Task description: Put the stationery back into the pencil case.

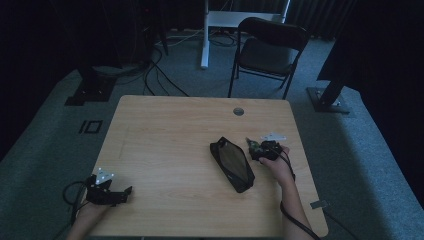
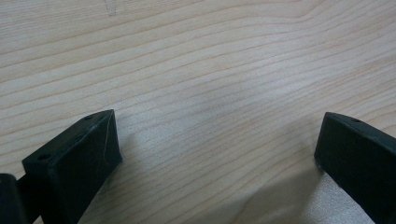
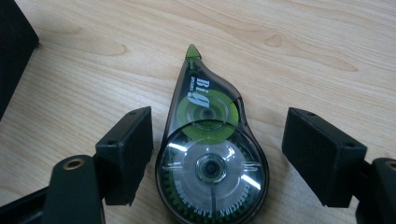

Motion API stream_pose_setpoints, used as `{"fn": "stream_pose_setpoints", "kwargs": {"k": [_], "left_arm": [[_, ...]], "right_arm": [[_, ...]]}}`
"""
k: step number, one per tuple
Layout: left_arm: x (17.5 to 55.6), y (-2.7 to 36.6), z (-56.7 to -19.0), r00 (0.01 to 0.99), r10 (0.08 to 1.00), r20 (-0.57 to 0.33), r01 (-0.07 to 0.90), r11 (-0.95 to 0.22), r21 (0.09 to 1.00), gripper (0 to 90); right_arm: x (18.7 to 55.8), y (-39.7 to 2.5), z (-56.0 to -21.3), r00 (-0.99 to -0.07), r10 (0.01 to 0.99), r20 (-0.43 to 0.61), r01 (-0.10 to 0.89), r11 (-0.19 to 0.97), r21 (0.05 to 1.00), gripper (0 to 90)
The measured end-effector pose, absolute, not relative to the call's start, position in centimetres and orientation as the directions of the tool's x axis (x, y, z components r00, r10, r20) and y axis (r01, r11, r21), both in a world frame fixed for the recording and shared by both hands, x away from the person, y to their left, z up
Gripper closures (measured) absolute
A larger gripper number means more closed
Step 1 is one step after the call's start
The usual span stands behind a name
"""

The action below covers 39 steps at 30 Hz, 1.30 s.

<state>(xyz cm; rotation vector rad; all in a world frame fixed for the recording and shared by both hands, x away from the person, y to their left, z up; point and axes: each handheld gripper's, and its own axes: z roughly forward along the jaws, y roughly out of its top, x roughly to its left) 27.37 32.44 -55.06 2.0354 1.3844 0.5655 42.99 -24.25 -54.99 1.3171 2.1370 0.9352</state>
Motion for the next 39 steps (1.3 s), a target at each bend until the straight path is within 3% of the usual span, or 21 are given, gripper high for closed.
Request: {"fn": "stream_pose_setpoints", "kwargs": {"k": [9, 15, 16, 17, 39], "left_arm": [[27.4, 32.4, -55.1, 0.363, 0.932, 0.011, 0.673, -0.270, 0.689, 0.1], [27.4, 32.4, -55.1, 0.363, 0.932, 0.011, 0.673, -0.270, 0.689, 0.1], [27.4, 32.4, -55.1, 0.363, 0.932, 0.011, 0.673, -0.270, 0.689, 0.1], [27.4, 32.4, -55.1, 0.363, 0.932, 0.011, 0.673, -0.270, 0.688, 0.1], [27.4, 32.4, -55.1, 0.363, 0.932, 0.011, 0.673, -0.270, 0.689, 0.1]], "right_arm": [[43.5, -23.8, -55.0, -0.445, 0.896, -0.010, 0.592, 0.302, 0.747, 28.9], [43.7, -23.5, -55.0, -0.443, 0.897, 0.003, 0.593, 0.291, 0.751, 36.8], [43.7, -23.5, -55.0, -0.427, 0.904, 0.003, 0.594, 0.278, 0.755, 44.1], [43.7, -23.5, -54.9, -0.426, 0.905, 0.004, 0.593, 0.276, 0.756, 45.9], [42.6, -24.5, -53.0, -0.403, 0.914, 0.036, 0.626, 0.247, 0.740, 49.7]]}}
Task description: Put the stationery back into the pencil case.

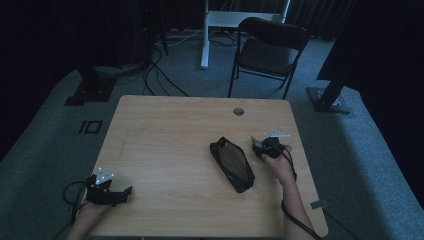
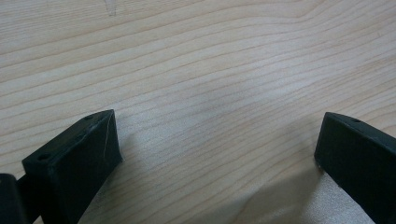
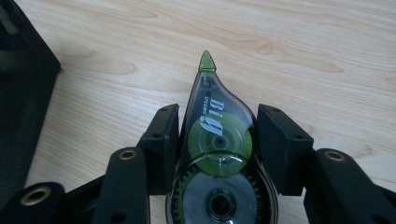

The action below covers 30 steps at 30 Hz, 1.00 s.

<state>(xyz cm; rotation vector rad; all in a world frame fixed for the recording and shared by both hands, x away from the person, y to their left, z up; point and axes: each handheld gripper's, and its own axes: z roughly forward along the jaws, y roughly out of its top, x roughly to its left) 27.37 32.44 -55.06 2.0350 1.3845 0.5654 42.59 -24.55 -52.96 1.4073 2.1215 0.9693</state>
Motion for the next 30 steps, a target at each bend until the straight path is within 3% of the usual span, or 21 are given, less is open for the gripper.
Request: {"fn": "stream_pose_setpoints", "kwargs": {"k": [30], "left_arm": [[27.4, 32.4, -55.1, 0.363, 0.932, 0.011, 0.673, -0.271, 0.688, 0.1]], "right_arm": [[38.8, -23.1, -47.3, -0.418, 0.907, 0.055, 0.595, 0.228, 0.771, 50.0]]}}
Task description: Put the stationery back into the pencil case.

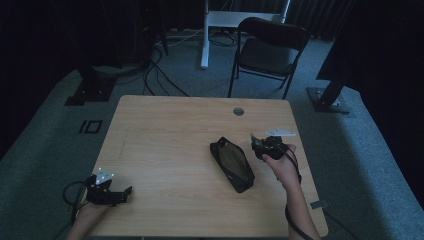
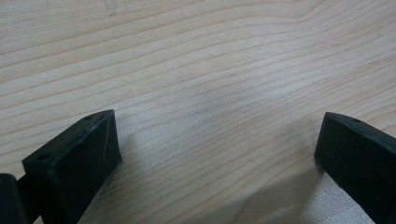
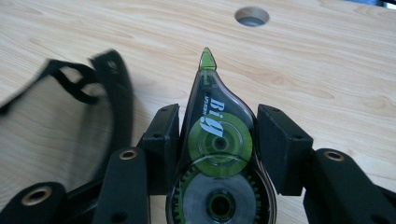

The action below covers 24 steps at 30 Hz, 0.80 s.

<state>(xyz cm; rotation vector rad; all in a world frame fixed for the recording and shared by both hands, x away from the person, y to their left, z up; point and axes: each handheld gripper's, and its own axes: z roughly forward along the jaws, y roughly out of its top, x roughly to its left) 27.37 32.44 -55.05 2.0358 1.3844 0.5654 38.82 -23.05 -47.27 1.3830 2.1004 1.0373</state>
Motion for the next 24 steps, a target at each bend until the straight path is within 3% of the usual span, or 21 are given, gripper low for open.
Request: {"fn": "stream_pose_setpoints", "kwargs": {"k": [24], "left_arm": [[27.4, 32.4, -55.1, 0.363, 0.932, 0.011, 0.673, -0.270, 0.688, 0.1]], "right_arm": [[37.0, -17.6, -43.6, -0.474, 0.878, 0.076, 0.574, 0.242, 0.782, 50.1]]}}
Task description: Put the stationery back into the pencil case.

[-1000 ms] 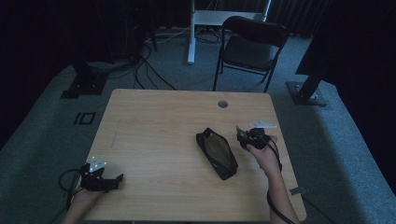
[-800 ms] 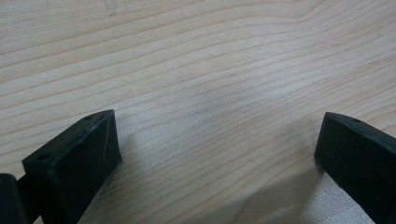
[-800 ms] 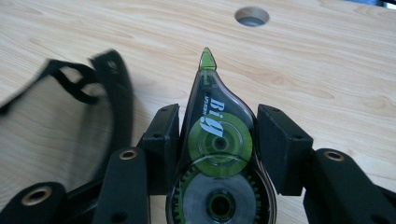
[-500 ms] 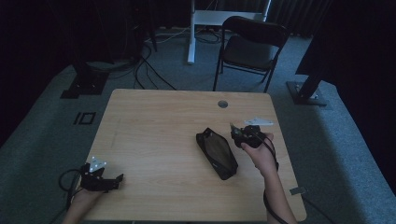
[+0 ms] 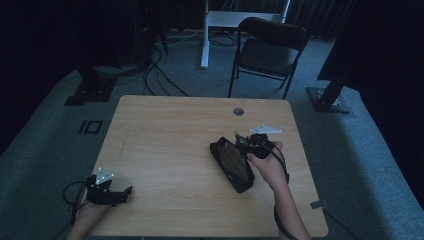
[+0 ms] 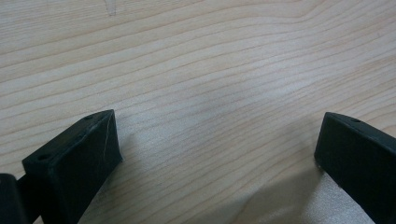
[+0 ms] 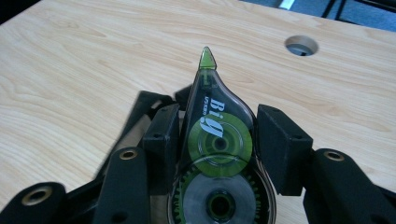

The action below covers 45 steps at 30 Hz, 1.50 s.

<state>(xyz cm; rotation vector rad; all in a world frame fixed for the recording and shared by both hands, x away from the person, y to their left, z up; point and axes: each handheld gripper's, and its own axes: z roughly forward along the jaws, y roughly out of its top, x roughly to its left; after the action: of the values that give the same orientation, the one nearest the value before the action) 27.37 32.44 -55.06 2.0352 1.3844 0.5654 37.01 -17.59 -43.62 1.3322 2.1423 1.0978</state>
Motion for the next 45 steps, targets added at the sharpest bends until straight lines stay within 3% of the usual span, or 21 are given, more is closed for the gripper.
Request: {"fn": "stream_pose_setpoints", "kwargs": {"k": [13, 45], "left_arm": [[27.4, 32.4, -55.1, 0.363, 0.932, 0.011, 0.673, -0.271, 0.688, 0.2], [27.4, 32.4, -55.1, 0.363, 0.932, 0.011, 0.673, -0.271, 0.689, 0.2]], "right_arm": [[36.7, -14.6, -45.0, -0.507, 0.856, 0.101, 0.607, 0.272, 0.747, 50.1], [38.0, -13.0, -48.9, -0.482, 0.872, 0.081, 0.734, 0.352, 0.581, 50.0]]}}
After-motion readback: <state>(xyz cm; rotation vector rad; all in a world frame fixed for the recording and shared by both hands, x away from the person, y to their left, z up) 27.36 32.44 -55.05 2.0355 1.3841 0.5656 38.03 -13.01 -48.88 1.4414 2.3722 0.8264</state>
